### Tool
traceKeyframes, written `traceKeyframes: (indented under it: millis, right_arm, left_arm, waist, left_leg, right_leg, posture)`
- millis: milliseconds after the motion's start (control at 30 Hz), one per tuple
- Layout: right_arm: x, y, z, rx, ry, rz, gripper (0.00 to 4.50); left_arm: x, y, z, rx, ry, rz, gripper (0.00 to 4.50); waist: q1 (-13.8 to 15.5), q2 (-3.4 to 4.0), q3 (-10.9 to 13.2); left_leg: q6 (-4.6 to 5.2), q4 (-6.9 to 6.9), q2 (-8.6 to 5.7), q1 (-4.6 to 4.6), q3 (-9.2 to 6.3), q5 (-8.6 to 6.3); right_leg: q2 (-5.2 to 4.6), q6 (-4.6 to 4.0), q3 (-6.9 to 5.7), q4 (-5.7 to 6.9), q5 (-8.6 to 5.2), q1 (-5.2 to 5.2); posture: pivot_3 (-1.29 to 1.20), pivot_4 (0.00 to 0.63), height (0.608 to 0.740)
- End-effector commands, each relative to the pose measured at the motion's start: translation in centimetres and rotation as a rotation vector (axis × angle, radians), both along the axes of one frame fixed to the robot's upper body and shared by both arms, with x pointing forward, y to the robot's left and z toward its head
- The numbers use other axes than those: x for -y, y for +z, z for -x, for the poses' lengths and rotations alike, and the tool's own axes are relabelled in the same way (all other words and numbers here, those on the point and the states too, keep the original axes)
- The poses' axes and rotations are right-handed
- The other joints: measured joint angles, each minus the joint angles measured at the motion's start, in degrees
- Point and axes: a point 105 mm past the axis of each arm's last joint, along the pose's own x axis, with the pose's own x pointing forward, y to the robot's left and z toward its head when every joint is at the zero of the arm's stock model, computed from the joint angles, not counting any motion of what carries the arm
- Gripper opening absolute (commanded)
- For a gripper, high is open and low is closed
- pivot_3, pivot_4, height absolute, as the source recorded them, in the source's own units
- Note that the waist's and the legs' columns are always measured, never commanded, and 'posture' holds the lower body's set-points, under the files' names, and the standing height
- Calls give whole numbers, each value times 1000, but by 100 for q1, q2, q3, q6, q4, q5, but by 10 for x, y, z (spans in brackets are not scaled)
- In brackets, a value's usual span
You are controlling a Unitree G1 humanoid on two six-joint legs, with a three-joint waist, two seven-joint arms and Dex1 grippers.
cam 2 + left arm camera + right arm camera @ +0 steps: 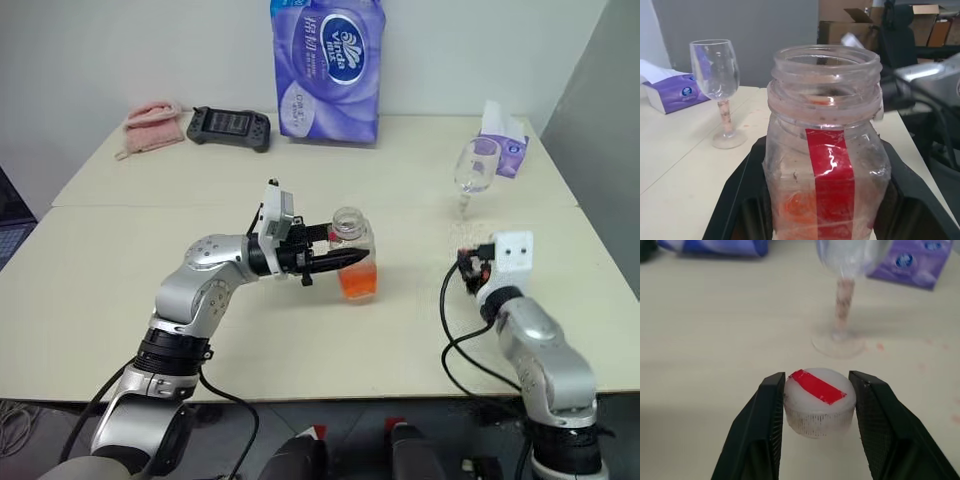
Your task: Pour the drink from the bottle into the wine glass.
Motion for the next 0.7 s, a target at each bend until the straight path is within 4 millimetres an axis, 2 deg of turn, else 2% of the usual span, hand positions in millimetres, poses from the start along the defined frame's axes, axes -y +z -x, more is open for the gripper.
traceKeyframes:
  millis: [33, 133, 333, 433, 467, 567, 700]
  right_arm:
    - [-6, 11, -5, 66, -7, -27, 3363]
    - [-9, -2, -8, 21, -12, -48, 4427]
    - [-11, -11, -6, -6, -24, -18, 4468]
    - [-7, -4, -5, 25, -27, 29, 4468]
    - [-6, 1, -5, 49, -26, 59, 4468]
    - [-4, 36, 2, 193, 37, 187, 4468]
    - [-45, 84, 32, 339, 409, 85, 4468]
  left_arm:
    - [3, 18, 6, 80, -21, 22, 2071]
    - [2, 19, 4, 84, -20, 18, 2071]
    - [0, 19, 4, 86, -15, 16, 2071]
    - [0, 19, 4, 86, -11, 16, 2071]
    - [0, 19, 4, 86, -9, 17, 2071]
    - [-4, 20, -1, 90, 26, 21, 2071]
    - [-18, 26, -23, 113, 172, 28, 2071]
  waist:
    - [3, 0, 0]
    - [31, 0, 0]
    - [48, 0, 0]
    - [49, 0, 0]
    - [49, 0, 0]
    - [50, 1, 0]
    - [35, 0, 0]
  left_leg:
    - [0, 0, 0, 0, -1, 0]
    - [0, 2, -2, -3, -2, 0]
    - [0, 3, -4, -6, -4, 0]
    - [0, 4, -4, -6, -5, 0]
    - [0, 4, -4, -6, -4, 0]
    - [0, 4, -6, -6, -3, 0]
    - [0, 4, -2, -4, -8, 0]
  right_leg:
    - [11, 0, 0, 0, 0, 0]
    - [11, 0, 0, -1, 0, 1]
    - [8, 0, -1, -4, 0, 1]
    - [8, 0, -2, -4, 0, 1]
    - [8, 0, -1, -4, 0, 1]
    - [8, 0, -1, -3, 0, 1]
    - [12, 3, -5, -4, -2, 2]
  posture:
    - [0, 150, 740]
    - [0, 150, 740]
    - [0, 150, 740]
    - [0, 150, 740]
    - [0, 150, 740]
    - [0, 150, 740]
    - [0, 150, 740]
